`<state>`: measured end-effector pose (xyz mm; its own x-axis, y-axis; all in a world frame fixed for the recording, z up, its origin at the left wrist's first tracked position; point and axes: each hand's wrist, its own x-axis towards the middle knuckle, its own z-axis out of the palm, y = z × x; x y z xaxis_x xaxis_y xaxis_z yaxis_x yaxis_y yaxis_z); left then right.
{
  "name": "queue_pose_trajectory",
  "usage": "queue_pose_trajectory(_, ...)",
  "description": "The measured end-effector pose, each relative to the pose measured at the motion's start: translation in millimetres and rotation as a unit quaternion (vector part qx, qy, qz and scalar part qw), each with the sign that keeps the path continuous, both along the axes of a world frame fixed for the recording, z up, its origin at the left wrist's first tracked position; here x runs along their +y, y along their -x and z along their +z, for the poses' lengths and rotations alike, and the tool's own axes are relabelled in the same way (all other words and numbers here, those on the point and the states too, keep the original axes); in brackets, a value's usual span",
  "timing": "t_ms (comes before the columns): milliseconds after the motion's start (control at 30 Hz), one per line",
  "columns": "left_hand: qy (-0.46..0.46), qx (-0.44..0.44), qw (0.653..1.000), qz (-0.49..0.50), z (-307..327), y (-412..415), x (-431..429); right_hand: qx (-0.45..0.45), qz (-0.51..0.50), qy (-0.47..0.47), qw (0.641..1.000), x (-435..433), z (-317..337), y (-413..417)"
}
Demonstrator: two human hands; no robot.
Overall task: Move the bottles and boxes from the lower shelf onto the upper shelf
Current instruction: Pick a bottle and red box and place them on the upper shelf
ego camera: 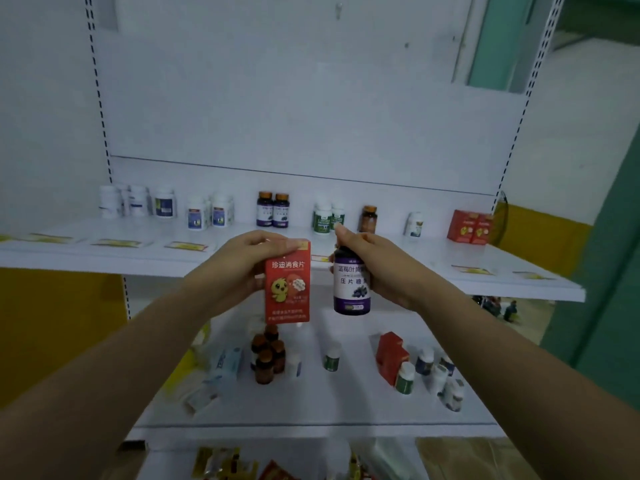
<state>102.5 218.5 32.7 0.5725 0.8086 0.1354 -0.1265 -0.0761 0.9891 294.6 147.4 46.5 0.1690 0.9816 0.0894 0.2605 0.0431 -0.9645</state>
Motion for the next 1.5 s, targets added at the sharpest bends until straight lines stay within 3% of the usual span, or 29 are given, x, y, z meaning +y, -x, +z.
queue_pose_trajectory(500, -0.028, 0.015, 0.999, 0.041, 27.6, 49.9, 42.7, 0.045, 0.037, -0.008, 0.998, 64.2, 27.2, 36.0)
queue_pose_trajectory(1000, -0.035, 0.039, 0.997, 0.057, 16.9, 49.3, 210.3, 0.028, 0.03, -0.023, 0.999, 257.7, 9.1, 35.6)
queue_pose_trajectory(1200, -0.047, 0.09, 0.994, 0.043, 23.8, 35.4, 280.3, -0.063, -0.017, -0.01, 0.998, 341.1, 4.6, 17.4)
queue_pose_trajectory(1500, -0.044, 0.074, 0.996, 0.02, 24.2, 27.3, 337.0, -0.199, -0.092, 0.007, 0.976, 407.0, -12.1, 9.1)
